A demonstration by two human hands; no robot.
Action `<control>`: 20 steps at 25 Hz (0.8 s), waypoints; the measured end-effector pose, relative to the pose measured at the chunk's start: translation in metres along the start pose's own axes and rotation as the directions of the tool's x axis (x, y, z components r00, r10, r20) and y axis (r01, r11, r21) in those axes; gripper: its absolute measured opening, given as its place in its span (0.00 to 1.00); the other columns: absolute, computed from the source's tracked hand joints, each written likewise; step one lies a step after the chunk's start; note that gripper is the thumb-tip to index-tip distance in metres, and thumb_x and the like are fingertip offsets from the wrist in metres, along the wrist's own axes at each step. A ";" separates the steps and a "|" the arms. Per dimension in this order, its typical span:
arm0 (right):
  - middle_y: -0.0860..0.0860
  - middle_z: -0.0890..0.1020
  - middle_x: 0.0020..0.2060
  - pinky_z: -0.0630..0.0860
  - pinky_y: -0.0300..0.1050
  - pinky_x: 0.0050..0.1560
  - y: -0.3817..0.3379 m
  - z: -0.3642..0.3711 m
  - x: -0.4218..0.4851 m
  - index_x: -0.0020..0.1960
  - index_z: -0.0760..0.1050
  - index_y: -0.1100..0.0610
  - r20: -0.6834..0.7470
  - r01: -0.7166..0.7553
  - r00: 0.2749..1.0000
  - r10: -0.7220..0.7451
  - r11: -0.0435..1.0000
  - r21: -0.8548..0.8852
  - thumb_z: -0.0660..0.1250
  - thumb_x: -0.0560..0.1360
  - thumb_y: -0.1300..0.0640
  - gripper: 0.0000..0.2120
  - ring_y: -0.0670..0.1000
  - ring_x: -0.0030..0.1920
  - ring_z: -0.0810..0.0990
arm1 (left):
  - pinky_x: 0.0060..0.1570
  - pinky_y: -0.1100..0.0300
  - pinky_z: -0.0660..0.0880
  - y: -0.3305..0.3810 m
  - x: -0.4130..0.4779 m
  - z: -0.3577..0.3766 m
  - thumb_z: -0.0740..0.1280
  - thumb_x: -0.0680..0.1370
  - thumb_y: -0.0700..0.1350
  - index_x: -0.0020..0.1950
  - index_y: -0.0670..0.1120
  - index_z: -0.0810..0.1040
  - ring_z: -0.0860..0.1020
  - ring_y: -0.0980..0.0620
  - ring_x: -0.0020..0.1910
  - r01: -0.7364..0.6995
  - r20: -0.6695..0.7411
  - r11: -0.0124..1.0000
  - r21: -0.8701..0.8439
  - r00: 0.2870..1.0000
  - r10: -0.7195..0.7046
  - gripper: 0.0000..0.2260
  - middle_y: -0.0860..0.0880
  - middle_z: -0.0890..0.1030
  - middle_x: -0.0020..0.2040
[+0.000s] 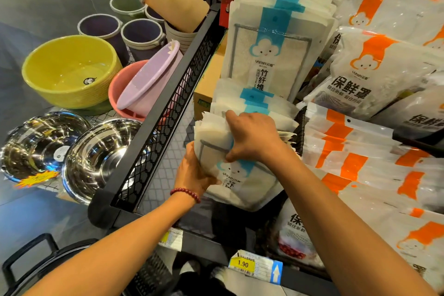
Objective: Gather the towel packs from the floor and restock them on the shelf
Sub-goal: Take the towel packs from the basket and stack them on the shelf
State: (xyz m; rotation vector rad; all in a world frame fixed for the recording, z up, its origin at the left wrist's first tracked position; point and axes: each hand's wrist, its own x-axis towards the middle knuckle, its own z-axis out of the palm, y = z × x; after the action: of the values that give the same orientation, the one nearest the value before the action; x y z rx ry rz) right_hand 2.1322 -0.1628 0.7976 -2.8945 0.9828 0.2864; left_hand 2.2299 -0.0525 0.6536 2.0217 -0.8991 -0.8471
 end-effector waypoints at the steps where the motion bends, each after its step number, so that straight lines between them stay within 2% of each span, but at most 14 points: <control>1: 0.53 0.78 0.48 0.66 0.46 0.40 -0.001 0.003 -0.003 0.54 0.66 0.55 -0.048 -0.001 0.999 0.000 1.000 -0.019 0.75 0.61 0.41 0.31 0.56 0.48 0.77 | 0.51 0.56 0.74 -0.001 0.000 0.003 0.81 0.56 0.43 0.65 0.45 0.62 0.76 0.49 0.51 -0.044 -0.014 0.999 -0.016 0.999 0.044 0.44 0.48 0.76 0.55; 3: 0.54 0.77 0.50 0.67 0.48 0.43 -0.007 0.015 -0.011 0.57 0.65 0.55 -0.108 0.005 0.994 -0.008 1.000 -0.030 0.75 0.61 0.41 0.33 0.56 0.50 0.75 | 0.46 0.51 0.77 -0.008 -0.005 0.009 0.78 0.56 0.46 0.64 0.48 0.60 0.78 0.45 0.52 -0.076 -0.042 0.996 -0.038 0.996 0.075 0.42 0.46 0.78 0.55; 5: 0.54 0.74 0.53 0.68 0.48 0.48 -0.011 0.028 -0.018 0.63 0.62 0.54 -0.109 -0.008 0.994 0.008 1.000 -0.006 0.75 0.60 0.41 0.38 0.55 0.52 0.72 | 0.46 0.54 0.76 -0.012 -0.010 0.008 0.77 0.58 0.45 0.67 0.48 0.58 0.78 0.43 0.53 -0.075 -0.025 0.997 -0.009 0.997 0.074 0.43 0.44 0.77 0.56; 7: 0.54 0.72 0.55 0.68 0.48 0.52 -0.008 0.036 -0.018 0.67 0.59 0.53 -0.096 -0.044 0.994 0.047 0.999 0.032 0.75 0.59 0.38 0.45 0.55 0.54 0.70 | 0.52 0.57 0.72 -0.012 -0.009 0.002 0.80 0.59 0.45 0.70 0.46 0.57 0.75 0.45 0.58 -0.067 0.056 0.997 0.025 0.996 0.066 0.47 0.44 0.73 0.60; 8: 0.53 0.72 0.55 0.68 0.49 0.53 -0.004 0.038 -0.017 0.69 0.57 0.53 -0.084 -0.056 0.995 0.059 0.998 0.033 0.75 0.58 0.36 0.49 0.55 0.54 0.70 | 0.57 0.56 0.72 -0.011 -0.008 -0.002 0.81 0.56 0.48 0.70 0.47 0.56 0.73 0.46 0.60 -0.081 0.103 0.997 0.008 0.991 0.080 0.50 0.46 0.71 0.62; 10: 0.53 0.72 0.56 0.67 0.49 0.55 0.001 0.039 -0.012 0.73 0.52 0.53 -0.044 -0.049 0.998 0.049 0.999 -0.007 0.73 0.55 0.30 0.56 0.54 0.55 0.71 | 0.61 0.55 0.73 -0.010 -0.007 -0.010 0.82 0.52 0.52 0.70 0.52 0.53 0.72 0.53 0.61 -0.077 0.135 0.993 -0.093 0.987 0.089 0.55 0.50 0.70 0.62; 12: 0.53 0.72 0.58 0.67 0.50 0.57 0.001 0.035 -0.009 0.74 0.50 0.54 0.026 -0.005 1.000 0.005 1.000 -0.017 0.70 0.52 0.26 0.61 0.55 0.56 0.71 | 0.55 0.72 0.72 -0.009 -0.009 -0.015 0.82 0.55 0.41 0.72 0.48 0.50 0.71 0.68 0.56 -0.075 0.122 0.982 -0.176 0.988 0.098 0.56 0.59 0.69 0.59; 13: 0.53 0.73 0.59 0.68 0.51 0.58 0.000 0.032 -0.009 0.73 0.52 0.54 0.061 0.021 0.998 -0.022 0.999 0.025 0.68 0.52 0.24 0.60 0.56 0.57 0.72 | 0.49 0.78 0.70 -0.008 -0.011 -0.015 0.81 0.57 0.36 0.72 0.47 0.50 0.71 0.72 0.53 -0.093 0.109 0.977 -0.190 0.987 0.115 0.54 0.62 0.68 0.57; 14: 0.52 0.74 0.59 0.69 0.52 0.57 0.002 0.027 -0.009 0.71 0.57 0.53 0.076 0.030 0.996 -0.038 0.995 0.095 0.66 0.53 0.23 0.56 0.55 0.57 0.74 | 0.45 0.80 0.70 -0.006 -0.013 -0.014 0.80 0.57 0.34 0.72 0.46 0.50 0.70 0.72 0.51 -0.102 0.104 0.974 -0.204 0.987 0.125 0.53 0.63 0.67 0.55; 16: 0.49 0.78 0.53 0.73 0.50 0.50 0.009 0.016 -0.011 0.62 0.66 0.51 0.037 -0.015 0.999 0.006 0.972 0.235 0.63 0.59 0.23 0.43 0.53 0.52 0.76 | 0.43 0.79 0.71 -0.005 -0.014 -0.010 0.80 0.58 0.34 0.69 0.50 0.52 0.70 0.69 0.51 -0.100 0.109 0.974 -0.203 0.986 0.124 0.50 0.62 0.68 0.54; 18: 0.50 0.79 0.49 0.73 0.47 0.44 0.023 0.009 -0.010 0.56 0.71 0.52 -0.016 -0.126 0.990 0.137 0.946 0.300 0.61 0.67 0.28 0.30 0.52 0.48 0.77 | 0.46 0.78 0.71 -0.009 -0.014 -0.007 0.80 0.58 0.34 0.69 0.51 0.52 0.70 0.65 0.53 -0.091 0.110 0.976 -0.200 0.987 0.114 0.50 0.57 0.70 0.57; 20: 0.52 0.79 0.50 0.72 0.46 0.42 0.037 0.008 -0.007 0.55 0.71 0.54 -0.001 -0.205 0.977 0.212 0.945 0.256 0.64 0.72 0.37 0.22 0.54 0.49 0.77 | 0.57 0.69 0.71 -0.011 -0.013 -0.003 0.82 0.56 0.40 0.72 0.49 0.51 0.70 0.57 0.60 -0.153 0.121 0.976 -0.158 0.978 0.173 0.54 0.52 0.69 0.63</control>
State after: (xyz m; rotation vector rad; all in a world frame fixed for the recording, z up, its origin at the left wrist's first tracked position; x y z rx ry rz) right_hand 2.1028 -0.1873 0.7905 -2.5750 1.2338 0.1186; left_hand 2.2290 -0.0356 0.6498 1.7540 -1.0306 -0.9372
